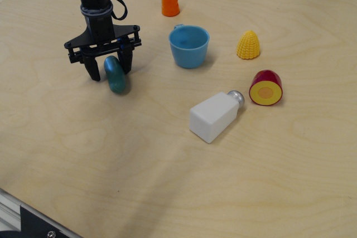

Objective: Put cucumber in cup

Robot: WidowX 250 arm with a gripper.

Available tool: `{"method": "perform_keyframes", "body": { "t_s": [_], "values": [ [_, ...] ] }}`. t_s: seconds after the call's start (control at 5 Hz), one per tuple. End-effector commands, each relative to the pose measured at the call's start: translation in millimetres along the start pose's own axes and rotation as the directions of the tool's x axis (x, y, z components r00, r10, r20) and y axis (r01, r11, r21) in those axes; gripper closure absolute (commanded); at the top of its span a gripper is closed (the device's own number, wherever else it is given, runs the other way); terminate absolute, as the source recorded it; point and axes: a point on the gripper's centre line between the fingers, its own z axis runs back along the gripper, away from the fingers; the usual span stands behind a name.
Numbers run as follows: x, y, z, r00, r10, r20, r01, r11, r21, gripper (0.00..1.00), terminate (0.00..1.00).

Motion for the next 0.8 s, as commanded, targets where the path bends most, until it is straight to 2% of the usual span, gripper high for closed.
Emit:
{"method": "perform_keyframes", "body": {
  "t_s": [0.0,0.2,0.4,0.6],
  "values": [
    [-2,-4,16,0.999,-0.022,0.041,0.022,1.000,-0.002,1.00,0.00],
    [0,-12,35,0.998,-0.022,0.055,0.022,1.000,0.006,1.00,0.00],
    [7,-24,59,0.995,-0.024,0.102,0.022,1.000,0.020,1.00,0.00],
    [14,-45,90,0.984,-0.033,0.177,0.038,0.999,-0.023,1.00,0.00]
  ]
}}
